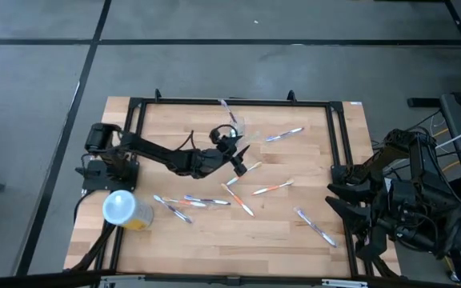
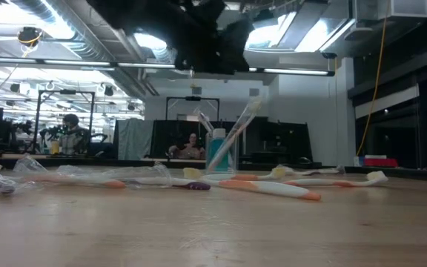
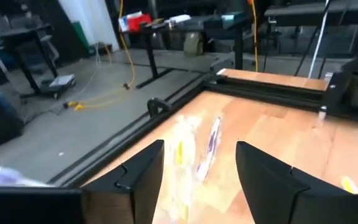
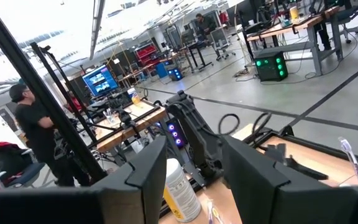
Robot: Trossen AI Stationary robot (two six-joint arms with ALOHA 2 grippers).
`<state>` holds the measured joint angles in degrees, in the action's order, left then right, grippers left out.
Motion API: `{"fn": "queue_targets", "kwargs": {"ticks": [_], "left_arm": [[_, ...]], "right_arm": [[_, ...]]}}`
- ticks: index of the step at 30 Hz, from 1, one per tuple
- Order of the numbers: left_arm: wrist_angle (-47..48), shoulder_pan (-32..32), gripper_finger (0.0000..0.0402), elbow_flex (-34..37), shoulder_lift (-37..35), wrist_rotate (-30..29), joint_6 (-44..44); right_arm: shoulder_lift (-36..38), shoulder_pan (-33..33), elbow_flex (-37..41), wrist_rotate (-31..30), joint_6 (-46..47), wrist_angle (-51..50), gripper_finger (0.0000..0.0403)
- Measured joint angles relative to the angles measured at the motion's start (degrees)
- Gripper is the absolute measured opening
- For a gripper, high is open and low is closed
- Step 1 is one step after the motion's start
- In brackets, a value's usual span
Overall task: Pick & Place toothbrushing station
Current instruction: Put the orange toothbrush into the transparent organizer
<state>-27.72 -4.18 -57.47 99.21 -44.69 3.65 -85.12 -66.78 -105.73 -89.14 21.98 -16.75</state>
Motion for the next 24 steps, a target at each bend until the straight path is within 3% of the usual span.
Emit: {"fn": "queue_targets", "kwargs": {"ticks": [5, 9, 14, 18, 24], "left_arm": [[16.2, -3.5, 0.0192, -0.1, -6.1, -0.7, 11.9], [35.8, -6.8, 0.0185, -0.1, -10.4, 0.5, 29.4], [58.7, -10.5, 0.0179, 0.0, -11.8, 14.4, 52.2], [64.7, -14.9, 0.0175, 0.0, -11.1, 20.9, 63.7], [63.7, -18.8, 0.0175, 0.0, -11.0, 12.0, 90.2]], "right_arm": [[-0.6, 0.2, 0.0, 0.0, -0.4, 0.0, 0.016], [-1.6, 0.8, 0.0, 0.0, -0.4, 0.0, 0.016], [-2.6, 0.7, 0.0, 0.2, 0.8, 0.1, 0.016], [-2.7, 0.9, 0.0, 0.3, 1.4, 0.5, 0.016], [-2.7, 2.5, 0.0, 3.4, -1.8, 3.7, 0.016]]}}
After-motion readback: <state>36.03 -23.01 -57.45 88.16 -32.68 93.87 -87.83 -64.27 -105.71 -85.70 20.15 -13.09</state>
